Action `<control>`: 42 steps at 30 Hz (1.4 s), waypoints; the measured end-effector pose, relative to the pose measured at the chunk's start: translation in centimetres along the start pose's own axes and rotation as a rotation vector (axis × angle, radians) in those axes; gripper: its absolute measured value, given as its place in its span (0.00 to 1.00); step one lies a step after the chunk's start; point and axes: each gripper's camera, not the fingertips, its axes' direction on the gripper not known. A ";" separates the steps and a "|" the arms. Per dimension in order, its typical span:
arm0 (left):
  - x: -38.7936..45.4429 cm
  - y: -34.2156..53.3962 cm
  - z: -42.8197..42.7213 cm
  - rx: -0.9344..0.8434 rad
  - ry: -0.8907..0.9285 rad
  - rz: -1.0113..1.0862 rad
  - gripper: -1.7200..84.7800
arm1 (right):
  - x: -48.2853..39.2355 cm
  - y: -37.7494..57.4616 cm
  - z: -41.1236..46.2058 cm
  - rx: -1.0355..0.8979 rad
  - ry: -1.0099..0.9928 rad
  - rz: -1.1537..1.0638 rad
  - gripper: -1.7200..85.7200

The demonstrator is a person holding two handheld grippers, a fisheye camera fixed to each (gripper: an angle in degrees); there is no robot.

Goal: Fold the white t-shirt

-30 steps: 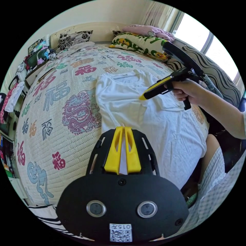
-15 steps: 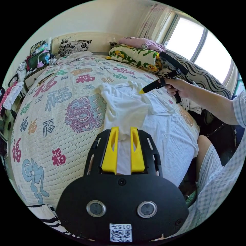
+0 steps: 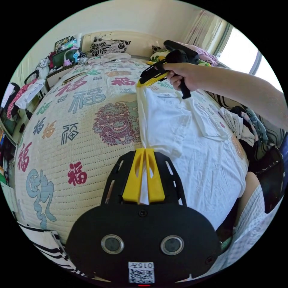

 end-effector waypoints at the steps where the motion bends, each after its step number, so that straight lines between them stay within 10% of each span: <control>1: 0.0 -0.1 0.0 -0.010 0.004 0.006 0.02 | 0.1 -0.1 0.5 -0.049 0.020 -0.012 0.03; 13: 1.5 -2.5 -5.3 0.111 0.195 0.092 0.11 | 6.0 10.0 -11.8 0.115 -0.034 -0.060 0.09; 23: 6.6 -6.1 1.0 -0.135 0.279 0.166 0.02 | 8.0 23.4 -8.4 -0.081 0.035 -0.002 0.11; 30: 2.9 -13.6 -3.1 0.065 0.240 0.164 0.11 | 13.3 22.0 -17.3 0.259 0.045 0.038 0.13; 42: 2.0 -26.0 8.3 -0.325 0.077 0.169 0.07 | 17.6 17.5 -16.3 0.029 -0.041 0.120 0.07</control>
